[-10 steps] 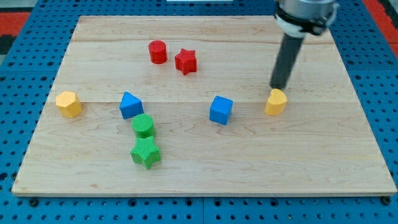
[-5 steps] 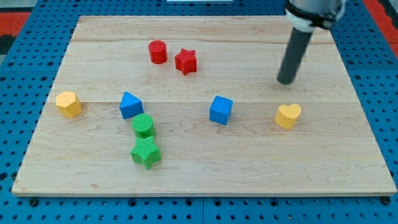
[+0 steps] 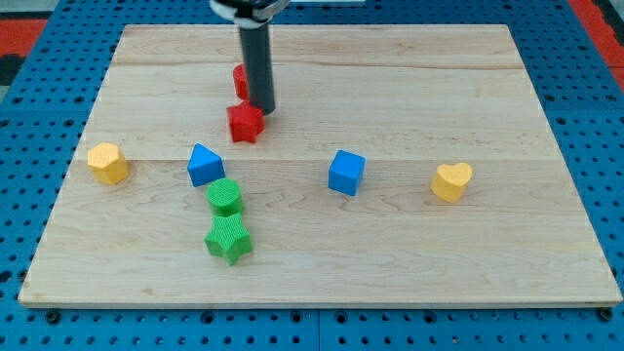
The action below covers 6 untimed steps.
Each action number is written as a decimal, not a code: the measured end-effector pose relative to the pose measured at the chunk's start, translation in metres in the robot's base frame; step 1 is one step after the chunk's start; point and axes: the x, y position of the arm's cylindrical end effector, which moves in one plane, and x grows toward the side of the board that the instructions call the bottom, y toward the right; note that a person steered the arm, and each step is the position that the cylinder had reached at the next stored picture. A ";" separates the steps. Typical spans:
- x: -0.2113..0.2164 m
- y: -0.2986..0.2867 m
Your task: Place the red star to the top right of the blue triangle
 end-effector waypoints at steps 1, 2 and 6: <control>-0.010 0.001; -0.018 -0.081; 0.033 -0.034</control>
